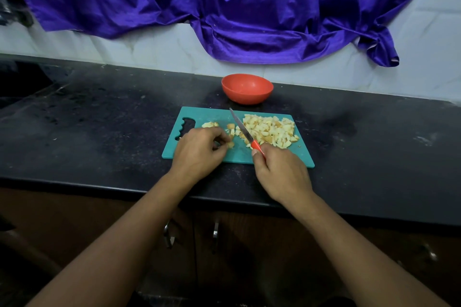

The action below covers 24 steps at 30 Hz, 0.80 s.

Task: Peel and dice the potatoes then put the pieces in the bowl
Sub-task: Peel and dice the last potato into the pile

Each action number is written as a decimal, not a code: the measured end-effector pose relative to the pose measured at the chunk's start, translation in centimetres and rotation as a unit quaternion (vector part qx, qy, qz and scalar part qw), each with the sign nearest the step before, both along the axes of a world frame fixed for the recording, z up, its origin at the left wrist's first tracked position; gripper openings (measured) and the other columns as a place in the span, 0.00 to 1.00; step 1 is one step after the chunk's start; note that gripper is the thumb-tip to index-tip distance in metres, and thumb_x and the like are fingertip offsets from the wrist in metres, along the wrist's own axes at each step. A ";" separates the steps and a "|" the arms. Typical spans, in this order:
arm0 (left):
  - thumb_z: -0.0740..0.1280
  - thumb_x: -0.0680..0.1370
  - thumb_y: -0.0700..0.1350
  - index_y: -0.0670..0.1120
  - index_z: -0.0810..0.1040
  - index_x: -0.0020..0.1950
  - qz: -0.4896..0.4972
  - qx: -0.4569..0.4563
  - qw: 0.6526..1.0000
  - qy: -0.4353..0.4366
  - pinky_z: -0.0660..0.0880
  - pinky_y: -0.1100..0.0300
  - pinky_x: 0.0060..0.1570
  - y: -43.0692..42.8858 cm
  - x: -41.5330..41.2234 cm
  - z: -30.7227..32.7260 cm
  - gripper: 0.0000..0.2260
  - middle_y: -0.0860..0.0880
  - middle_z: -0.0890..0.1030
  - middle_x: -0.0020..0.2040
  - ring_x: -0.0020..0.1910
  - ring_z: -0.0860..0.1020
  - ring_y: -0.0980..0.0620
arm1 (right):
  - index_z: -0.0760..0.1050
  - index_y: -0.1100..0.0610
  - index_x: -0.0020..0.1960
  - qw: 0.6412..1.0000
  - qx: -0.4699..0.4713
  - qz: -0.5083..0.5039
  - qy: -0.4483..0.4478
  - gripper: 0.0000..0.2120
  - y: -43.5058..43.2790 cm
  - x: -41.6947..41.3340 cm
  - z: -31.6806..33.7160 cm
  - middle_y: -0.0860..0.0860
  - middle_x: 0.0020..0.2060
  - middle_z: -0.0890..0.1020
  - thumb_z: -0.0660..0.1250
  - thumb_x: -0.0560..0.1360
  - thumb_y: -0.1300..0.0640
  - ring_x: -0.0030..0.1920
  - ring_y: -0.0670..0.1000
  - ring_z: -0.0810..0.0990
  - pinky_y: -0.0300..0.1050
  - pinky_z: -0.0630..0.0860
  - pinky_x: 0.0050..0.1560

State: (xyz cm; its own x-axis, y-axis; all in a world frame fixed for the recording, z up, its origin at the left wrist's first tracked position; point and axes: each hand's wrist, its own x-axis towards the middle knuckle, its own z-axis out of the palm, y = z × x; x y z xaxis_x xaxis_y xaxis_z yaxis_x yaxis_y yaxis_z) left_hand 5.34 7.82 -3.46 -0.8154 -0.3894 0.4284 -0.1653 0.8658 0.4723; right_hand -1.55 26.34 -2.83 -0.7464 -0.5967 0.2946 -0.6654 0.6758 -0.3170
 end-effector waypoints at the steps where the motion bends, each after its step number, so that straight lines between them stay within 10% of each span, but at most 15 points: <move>1: 0.73 0.77 0.52 0.56 0.84 0.52 0.001 0.002 1.000 -0.002 0.77 0.58 0.43 0.0 0.0 0.0 0.05 0.64 0.77 0.39 0.39 0.77 0.63 | 0.72 0.50 0.43 1.000 0.011 -0.003 -0.003 0.16 -0.1 0.3 0.3 0.46 0.33 0.76 0.56 0.85 0.44 0.34 0.47 0.75 0.48 0.69 0.34; 24: 0.76 0.74 0.48 0.54 0.86 0.45 0.008 0.057 0.998 0.003 0.81 0.55 0.46 -0.6 -0.2 -0.2 0.02 0.63 0.82 0.40 0.42 0.80 0.61 | 0.77 0.53 0.57 0.987 0.154 -0.038 0.001 0.16 -3.8 3.4 2.4 0.49 0.41 0.77 0.55 0.85 0.45 0.42 0.51 0.77 0.48 0.70 0.39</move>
